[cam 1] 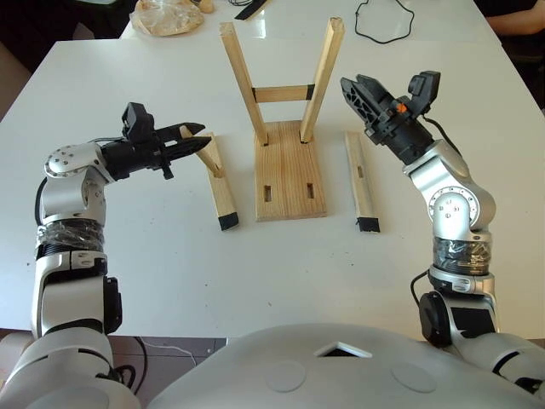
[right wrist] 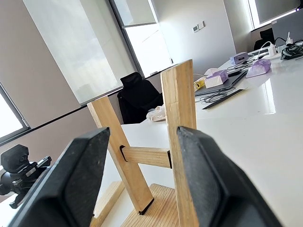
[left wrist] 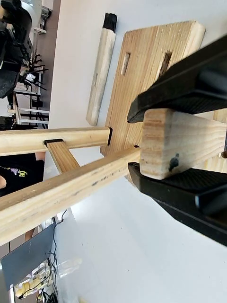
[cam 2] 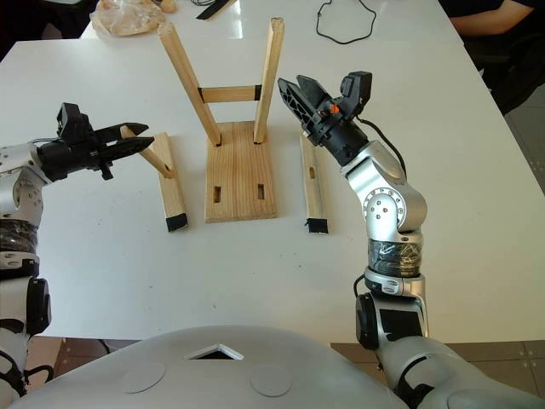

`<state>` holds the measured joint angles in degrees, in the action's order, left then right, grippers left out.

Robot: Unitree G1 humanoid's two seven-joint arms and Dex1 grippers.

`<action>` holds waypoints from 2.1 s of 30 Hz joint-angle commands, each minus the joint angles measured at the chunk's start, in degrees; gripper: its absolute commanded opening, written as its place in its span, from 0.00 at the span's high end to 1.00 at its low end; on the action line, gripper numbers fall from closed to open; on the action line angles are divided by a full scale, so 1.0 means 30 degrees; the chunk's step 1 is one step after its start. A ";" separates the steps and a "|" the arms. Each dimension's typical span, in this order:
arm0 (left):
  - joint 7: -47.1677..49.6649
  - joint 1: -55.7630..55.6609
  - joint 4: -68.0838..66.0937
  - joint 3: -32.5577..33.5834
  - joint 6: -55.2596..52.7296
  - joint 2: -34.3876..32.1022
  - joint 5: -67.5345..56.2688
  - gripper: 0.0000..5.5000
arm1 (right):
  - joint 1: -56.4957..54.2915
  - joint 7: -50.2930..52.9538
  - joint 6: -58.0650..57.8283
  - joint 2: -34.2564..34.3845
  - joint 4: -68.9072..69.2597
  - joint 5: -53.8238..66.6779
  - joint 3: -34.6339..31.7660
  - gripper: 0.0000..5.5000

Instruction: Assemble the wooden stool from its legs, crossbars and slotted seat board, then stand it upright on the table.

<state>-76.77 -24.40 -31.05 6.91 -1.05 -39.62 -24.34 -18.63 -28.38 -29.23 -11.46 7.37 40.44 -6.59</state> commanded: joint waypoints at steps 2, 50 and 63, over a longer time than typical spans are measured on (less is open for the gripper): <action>0.0074 -0.0054 -0.0717 0.0155 0.0315 -0.0634 0.0773 0.76 | 0.0368 0.0197 -0.0304 -0.0037 0.0440 -0.0028 -0.0052 0.53; 0.1547 -0.1685 -0.3714 -0.1962 -0.0166 -0.1032 0.3620 0.54 | 0.1419 0.1424 0.0332 0.1207 0.0316 -0.1000 -0.0001 0.53; 0.5858 0.5114 0.5104 0.3075 -0.4193 -0.2497 0.1724 0.54 | 0.2581 0.1918 0.1407 0.2064 0.0150 -0.1576 -0.0191 0.53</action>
<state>-64.37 -12.95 -21.19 12.12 -10.35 -47.18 -18.19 -11.63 -23.48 -25.61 -5.69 7.70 35.90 -6.70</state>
